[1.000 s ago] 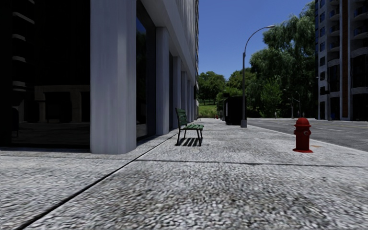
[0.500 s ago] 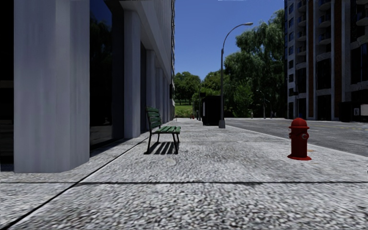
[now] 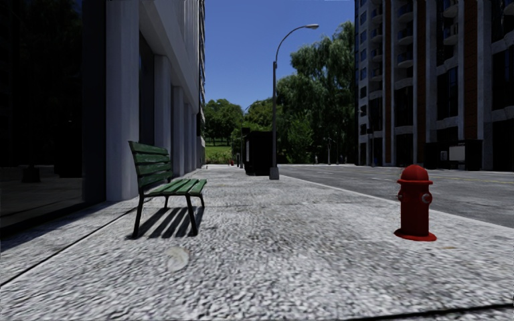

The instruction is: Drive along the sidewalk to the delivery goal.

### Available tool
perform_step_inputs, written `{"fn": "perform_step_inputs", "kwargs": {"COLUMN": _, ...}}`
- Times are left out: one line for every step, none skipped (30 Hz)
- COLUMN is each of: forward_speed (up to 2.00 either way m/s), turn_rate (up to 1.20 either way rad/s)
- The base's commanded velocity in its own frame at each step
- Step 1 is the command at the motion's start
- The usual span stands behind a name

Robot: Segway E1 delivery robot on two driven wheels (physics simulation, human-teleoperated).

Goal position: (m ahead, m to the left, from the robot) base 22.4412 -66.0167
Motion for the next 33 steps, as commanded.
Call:
{"fn": "perform_step_inputs", "kwargs": {"forward_speed": 2.0, "turn_rate": 0.0}}
{"fn": "perform_step_inputs", "kwargs": {"forward_speed": 2.0, "turn_rate": 0.0}}
{"fn": "perform_step_inputs", "kwargs": {"forward_speed": 2.0, "turn_rate": 0.0}}
{"fn": "perform_step_inputs", "kwargs": {"forward_speed": 2.0, "turn_rate": 0.0}}
{"fn": "perform_step_inputs", "kwargs": {"forward_speed": 2.0, "turn_rate": 0.0}}
{"fn": "perform_step_inputs", "kwargs": {"forward_speed": 2.0, "turn_rate": 0.0}}
{"fn": "perform_step_inputs", "kwargs": {"forward_speed": 2.0, "turn_rate": 0.0}}
{"fn": "perform_step_inputs", "kwargs": {"forward_speed": 2.0, "turn_rate": 0.0}}
{"fn": "perform_step_inputs", "kwargs": {"forward_speed": 2.0, "turn_rate": 0.0}}
{"fn": "perform_step_inputs", "kwargs": {"forward_speed": 2.0, "turn_rate": 0.0}}
{"fn": "perform_step_inputs", "kwargs": {"forward_speed": 2.0, "turn_rate": 0.0}}
{"fn": "perform_step_inputs", "kwargs": {"forward_speed": 2.0, "turn_rate": 0.0}}
{"fn": "perform_step_inputs", "kwargs": {"forward_speed": 2.0, "turn_rate": 0.0}}
{"fn": "perform_step_inputs", "kwargs": {"forward_speed": 2.0, "turn_rate": 0.0}}
{"fn": "perform_step_inputs", "kwargs": {"forward_speed": 2.0, "turn_rate": 0.0}}
{"fn": "perform_step_inputs", "kwargs": {"forward_speed": 2.0, "turn_rate": 0.0}}
{"fn": "perform_step_inputs", "kwargs": {"forward_speed": 2.0, "turn_rate": 0.0}}
{"fn": "perform_step_inputs", "kwargs": {"forward_speed": 2.0, "turn_rate": 0.0}}
{"fn": "perform_step_inputs", "kwargs": {"forward_speed": 2.0, "turn_rate": 0.0}}
{"fn": "perform_step_inputs", "kwargs": {"forward_speed": 2.0, "turn_rate": 0.0}}
{"fn": "perform_step_inputs", "kwargs": {"forward_speed": 2.0, "turn_rate": -0.03}}
{"fn": "perform_step_inputs", "kwargs": {"forward_speed": 2.0, "turn_rate": -0.03}}
{"fn": "perform_step_inputs", "kwargs": {"forward_speed": 2.0, "turn_rate": -0.16}}
{"fn": "perform_step_inputs", "kwargs": {"forward_speed": 2.0, "turn_rate": -0.33}}
{"fn": "perform_step_inputs", "kwargs": {"forward_speed": 2.0, "turn_rate": -0.38}}
{"fn": "perform_step_inputs", "kwargs": {"forward_speed": 2.0, "turn_rate": -0.38}}
{"fn": "perform_step_inputs", "kwargs": {"forward_speed": 2.0, "turn_rate": -0.39}}
{"fn": "perform_step_inputs", "kwargs": {"forward_speed": 2.0, "turn_rate": -0.39}}
{"fn": "perform_step_inputs", "kwargs": {"forward_speed": 2.0, "turn_rate": -0.39}}
{"fn": "perform_step_inputs", "kwargs": {"forward_speed": 2.0, "turn_rate": -0.39}}
{"fn": "perform_step_inputs", "kwargs": {"forward_speed": 2.0, "turn_rate": -0.29}}
{"fn": "perform_step_inputs", "kwargs": {"forward_speed": 2.0, "turn_rate": -0.05}}
{"fn": "perform_step_inputs", "kwargs": {"forward_speed": 2.0, "turn_rate": -0.05}}
